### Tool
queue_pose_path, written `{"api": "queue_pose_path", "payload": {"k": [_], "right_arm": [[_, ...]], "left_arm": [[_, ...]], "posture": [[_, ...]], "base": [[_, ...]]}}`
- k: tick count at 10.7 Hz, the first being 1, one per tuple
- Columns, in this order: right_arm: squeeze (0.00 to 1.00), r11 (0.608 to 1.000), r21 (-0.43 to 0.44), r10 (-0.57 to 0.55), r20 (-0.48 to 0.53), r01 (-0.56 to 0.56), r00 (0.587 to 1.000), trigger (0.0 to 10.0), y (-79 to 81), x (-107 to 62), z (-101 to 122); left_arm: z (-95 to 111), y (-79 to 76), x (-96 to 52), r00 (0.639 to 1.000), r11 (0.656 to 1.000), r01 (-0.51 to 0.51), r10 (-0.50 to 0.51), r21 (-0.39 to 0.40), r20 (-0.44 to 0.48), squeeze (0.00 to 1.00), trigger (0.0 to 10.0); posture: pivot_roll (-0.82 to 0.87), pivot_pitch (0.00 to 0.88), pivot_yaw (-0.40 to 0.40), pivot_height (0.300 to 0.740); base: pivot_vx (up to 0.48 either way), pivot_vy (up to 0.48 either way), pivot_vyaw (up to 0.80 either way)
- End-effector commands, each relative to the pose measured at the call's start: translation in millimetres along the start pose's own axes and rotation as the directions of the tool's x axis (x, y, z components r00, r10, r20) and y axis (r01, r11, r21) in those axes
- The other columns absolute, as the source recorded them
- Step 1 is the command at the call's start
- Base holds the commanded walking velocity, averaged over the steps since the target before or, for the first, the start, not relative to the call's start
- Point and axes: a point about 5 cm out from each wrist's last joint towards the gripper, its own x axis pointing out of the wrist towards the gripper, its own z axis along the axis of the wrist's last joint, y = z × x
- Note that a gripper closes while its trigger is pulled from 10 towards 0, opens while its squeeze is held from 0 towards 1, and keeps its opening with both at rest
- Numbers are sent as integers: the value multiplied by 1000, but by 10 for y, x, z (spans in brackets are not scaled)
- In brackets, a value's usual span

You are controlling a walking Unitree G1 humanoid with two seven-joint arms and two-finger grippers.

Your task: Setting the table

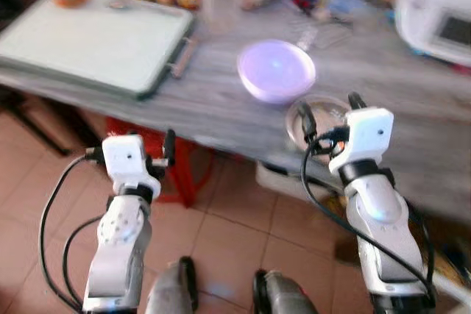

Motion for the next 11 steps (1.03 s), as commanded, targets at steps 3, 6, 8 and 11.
{"api": "queue_pose_path", "payload": {"k": [3, 6, 8, 11], "right_arm": [[0, 1000, -4, -7, -1, 7, 1000, 10000, -7, -13, -27], [0, 1000, -21, -22, -12, 21, 1000, 10000, -31, -23, -150], [0, 999, -12, -43, -24, 43, 999, 10000, -24, -50, -227], [0, 998, -17, -67, -32, 67, 997, 10000, -42, -83, -324]], "left_arm": [[-49, 15, -20, 1000, 1000, -9, 9, 4, -15, 0, 10000], [-55, 3, 60, 1000, 1000, -8, 8, 5, -1, 0, 10000], [-73, 22, 103, 1000, 1000, -12, 12, 15, 7, 0, 10000], [-180, -21, 105, 1000, 1000, 23, -23, 17, 13, 0, 10000]], "posture": [[-25, 149, -26, 740], [-18, 79, -19, 740], [-15, 17, -9, 740], [-23, 0, -22, 740]], "base": [[-321, 0, -392], [-314, 0, 0], [-148, 0, 0], [0, 0, 0]]}}
